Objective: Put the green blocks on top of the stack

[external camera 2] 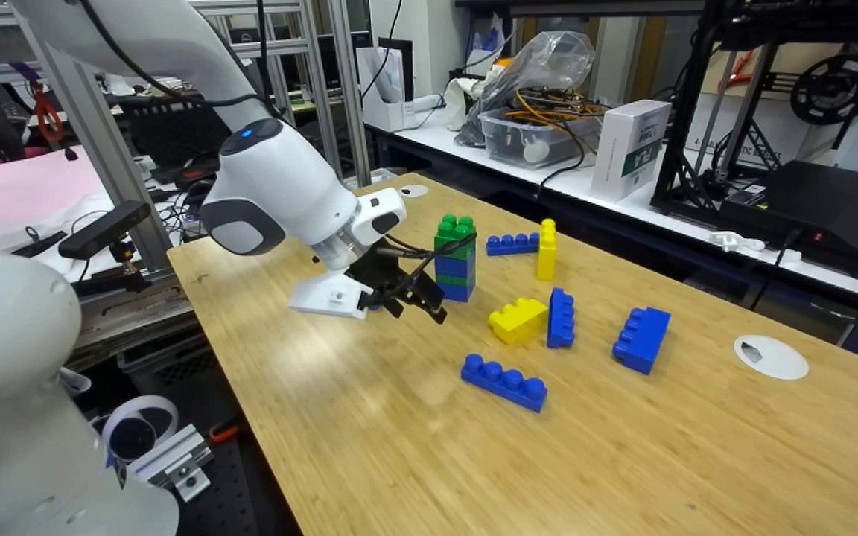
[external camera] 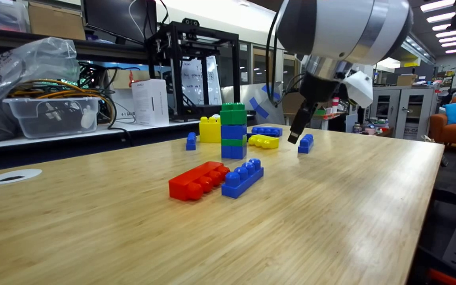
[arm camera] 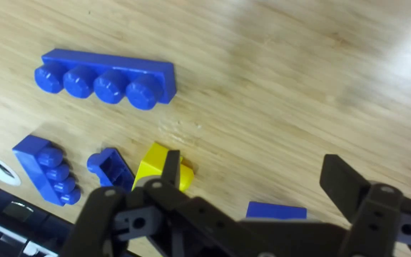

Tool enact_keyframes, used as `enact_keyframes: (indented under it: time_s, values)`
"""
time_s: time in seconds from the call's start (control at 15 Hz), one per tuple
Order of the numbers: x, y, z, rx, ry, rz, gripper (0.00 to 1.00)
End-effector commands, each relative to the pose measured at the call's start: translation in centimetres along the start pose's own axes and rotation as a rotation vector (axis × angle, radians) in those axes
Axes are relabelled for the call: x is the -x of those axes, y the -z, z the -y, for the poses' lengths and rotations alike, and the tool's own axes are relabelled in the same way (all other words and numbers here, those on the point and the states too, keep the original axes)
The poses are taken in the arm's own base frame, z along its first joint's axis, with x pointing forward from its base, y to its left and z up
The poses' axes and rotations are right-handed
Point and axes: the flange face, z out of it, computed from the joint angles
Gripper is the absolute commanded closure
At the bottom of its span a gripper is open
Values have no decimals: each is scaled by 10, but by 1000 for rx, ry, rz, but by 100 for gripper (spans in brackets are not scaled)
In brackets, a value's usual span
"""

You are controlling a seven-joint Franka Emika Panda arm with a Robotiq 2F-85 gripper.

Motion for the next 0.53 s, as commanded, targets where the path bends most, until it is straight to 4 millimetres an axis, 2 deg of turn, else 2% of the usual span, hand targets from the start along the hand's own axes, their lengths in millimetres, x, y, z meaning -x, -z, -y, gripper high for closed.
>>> enact_keyframes:
  time_s: [0.0,0.2,0.47]
  values:
    - [-6,15,-9,-5,37,-30,0]
    - [-7,21,-17,-8,60,-37,0]
    - [2,25,-21,-16,80,-14,0]
